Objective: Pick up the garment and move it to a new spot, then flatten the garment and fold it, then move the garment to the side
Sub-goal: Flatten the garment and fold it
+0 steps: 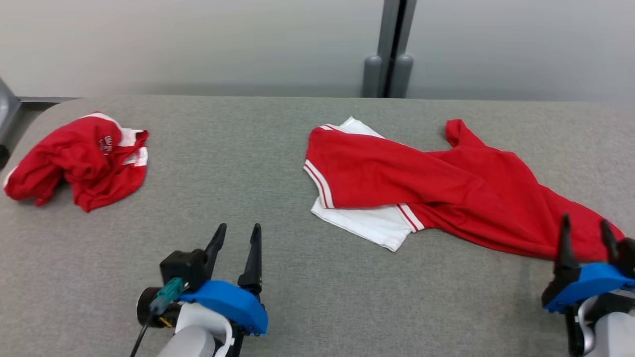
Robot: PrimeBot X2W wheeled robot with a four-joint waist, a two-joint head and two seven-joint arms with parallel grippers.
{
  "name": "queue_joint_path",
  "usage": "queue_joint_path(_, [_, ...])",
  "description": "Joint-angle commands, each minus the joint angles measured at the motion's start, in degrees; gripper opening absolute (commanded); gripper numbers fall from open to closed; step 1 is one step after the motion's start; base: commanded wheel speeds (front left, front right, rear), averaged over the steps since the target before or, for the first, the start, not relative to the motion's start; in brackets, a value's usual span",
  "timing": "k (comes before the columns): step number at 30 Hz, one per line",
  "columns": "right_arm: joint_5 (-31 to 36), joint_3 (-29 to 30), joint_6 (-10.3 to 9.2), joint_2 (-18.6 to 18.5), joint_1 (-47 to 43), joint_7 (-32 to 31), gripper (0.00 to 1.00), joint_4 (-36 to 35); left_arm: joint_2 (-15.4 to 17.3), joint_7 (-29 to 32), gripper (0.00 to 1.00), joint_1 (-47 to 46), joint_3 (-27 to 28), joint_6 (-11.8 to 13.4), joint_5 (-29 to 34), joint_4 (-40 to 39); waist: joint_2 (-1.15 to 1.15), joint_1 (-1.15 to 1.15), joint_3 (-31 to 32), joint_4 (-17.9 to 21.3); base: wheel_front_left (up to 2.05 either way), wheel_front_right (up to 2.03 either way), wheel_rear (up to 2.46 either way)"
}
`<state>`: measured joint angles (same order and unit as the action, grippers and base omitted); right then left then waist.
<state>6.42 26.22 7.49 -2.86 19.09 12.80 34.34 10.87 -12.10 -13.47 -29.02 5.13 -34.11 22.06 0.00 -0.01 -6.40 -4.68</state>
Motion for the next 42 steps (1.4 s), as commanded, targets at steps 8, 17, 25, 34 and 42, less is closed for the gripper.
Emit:
queue_joint_path(8, [-5.5,-9.8,0.01,-0.1,-3.7,-0.9,1.0,-5.5,-2.9,5.6,1.0,-9.5,-4.0,-2.1,1.4,9.3,0.0,0.01,-3.3,4.7,0.0,0.0,0.0])
queue_joint_path(17, [-8.2,-14.4,0.01,-0.1,-4.2,-1.8,1.0,-11.1,-5.1,7.9,1.0,-16.7,-4.3,-3.5,0.4,21.1,0.0,0.01,-7.0,9.3,0.0,0.0,0.0])
queue_joint_path(25, [-9.3,-15.8,0.01,-0.1,-4.3,-2.0,1.0,-13.6,-6.0,9.0,1.0,-20.6,-4.0,-3.6,-0.8,28.6,0.0,0.01,-8.6,11.6,0.0,0.0,0.0])
queue_joint_path(34, [-8.8,-14.6,0.01,-0.1,-4.9,-1.8,1.0,-14.9,-6.9,9.3,0.0,-22.2,-6.1,-5.3,-0.7,33.3,0.0,0.01,-7.9,11.6,0.0,0.0,0.0])
queue_joint_path(42, [-8.0,-13.2,0.01,-0.1,-6.3,-1.9,1.0,-15.9,-6.9,4.9,0.0,-23.8,-5.7,-4.8,-1.0,33.0,0.0,0.01,-4.8,8.2,0.0,0.0,0.0])
